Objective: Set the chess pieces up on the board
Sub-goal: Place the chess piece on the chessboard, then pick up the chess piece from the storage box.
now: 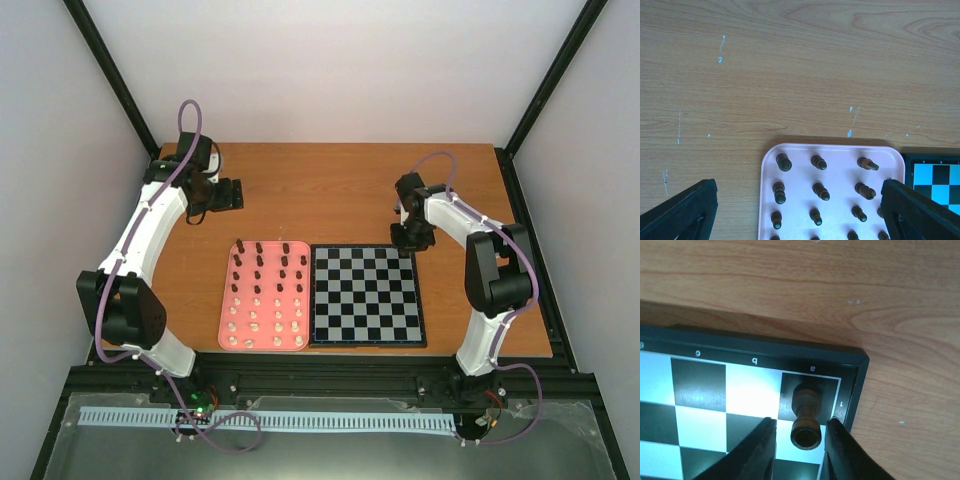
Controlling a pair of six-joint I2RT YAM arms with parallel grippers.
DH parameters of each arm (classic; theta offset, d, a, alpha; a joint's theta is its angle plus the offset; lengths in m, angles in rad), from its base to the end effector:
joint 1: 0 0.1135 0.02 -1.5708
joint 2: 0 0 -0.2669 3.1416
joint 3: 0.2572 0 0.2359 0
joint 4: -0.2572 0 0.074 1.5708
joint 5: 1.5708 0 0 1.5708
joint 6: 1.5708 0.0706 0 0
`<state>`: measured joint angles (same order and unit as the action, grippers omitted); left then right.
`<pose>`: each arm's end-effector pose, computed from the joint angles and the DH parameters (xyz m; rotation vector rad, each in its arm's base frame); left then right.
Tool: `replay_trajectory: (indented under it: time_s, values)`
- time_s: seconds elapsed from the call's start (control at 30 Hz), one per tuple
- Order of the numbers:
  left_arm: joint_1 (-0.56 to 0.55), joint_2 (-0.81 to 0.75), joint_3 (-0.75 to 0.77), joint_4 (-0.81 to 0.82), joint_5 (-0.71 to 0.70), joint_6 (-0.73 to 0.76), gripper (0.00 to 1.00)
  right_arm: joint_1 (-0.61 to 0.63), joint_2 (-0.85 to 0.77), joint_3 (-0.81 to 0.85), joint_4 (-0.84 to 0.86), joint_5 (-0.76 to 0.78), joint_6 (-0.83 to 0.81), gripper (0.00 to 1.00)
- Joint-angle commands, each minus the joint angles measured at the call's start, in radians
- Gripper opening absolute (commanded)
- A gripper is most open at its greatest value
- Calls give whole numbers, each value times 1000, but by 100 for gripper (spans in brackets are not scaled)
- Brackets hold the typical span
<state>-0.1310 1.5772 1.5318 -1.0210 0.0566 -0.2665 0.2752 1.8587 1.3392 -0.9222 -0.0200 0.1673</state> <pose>0.3189 -0.0460 0.3035 -0.1601 2.6457 -0.2084 0.3290 0.0944 0.1649 -0.1647 3.0147 0.0723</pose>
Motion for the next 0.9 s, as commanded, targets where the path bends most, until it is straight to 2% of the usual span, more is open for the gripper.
replay_trajectory:
  time_s: [0.0, 0.13, 0.23, 0.27, 0.47, 0.67, 0.87]
  values:
    - [-2, 7, 6, -13, 6, 3, 100, -9, 12, -16, 12, -17, -17, 34]
    - [-2, 11, 7, -14, 5, 3, 100, -10, -13, -17, 17, -33, -15, 54]
    - [-2, 10, 11, -16, 4, 3, 100, -9, -43, -1, 14, -7, -5, 67]
    - [-2, 10, 11, -16, 2, 3, 100, -8, -52, 11, 11, -4, -6, 68]
    - [-2, 11, 12, -15, 6, 2, 100, 71, -17, 202, -53, 11, -16, 68]
    - [-2, 8, 13, -15, 9, -2, 100, 260, 138, 441, -70, -40, 2, 67]
    - [-2, -4, 2, -13, -1, -7, 100, 397, 342, 690, -90, -119, 20, 66]
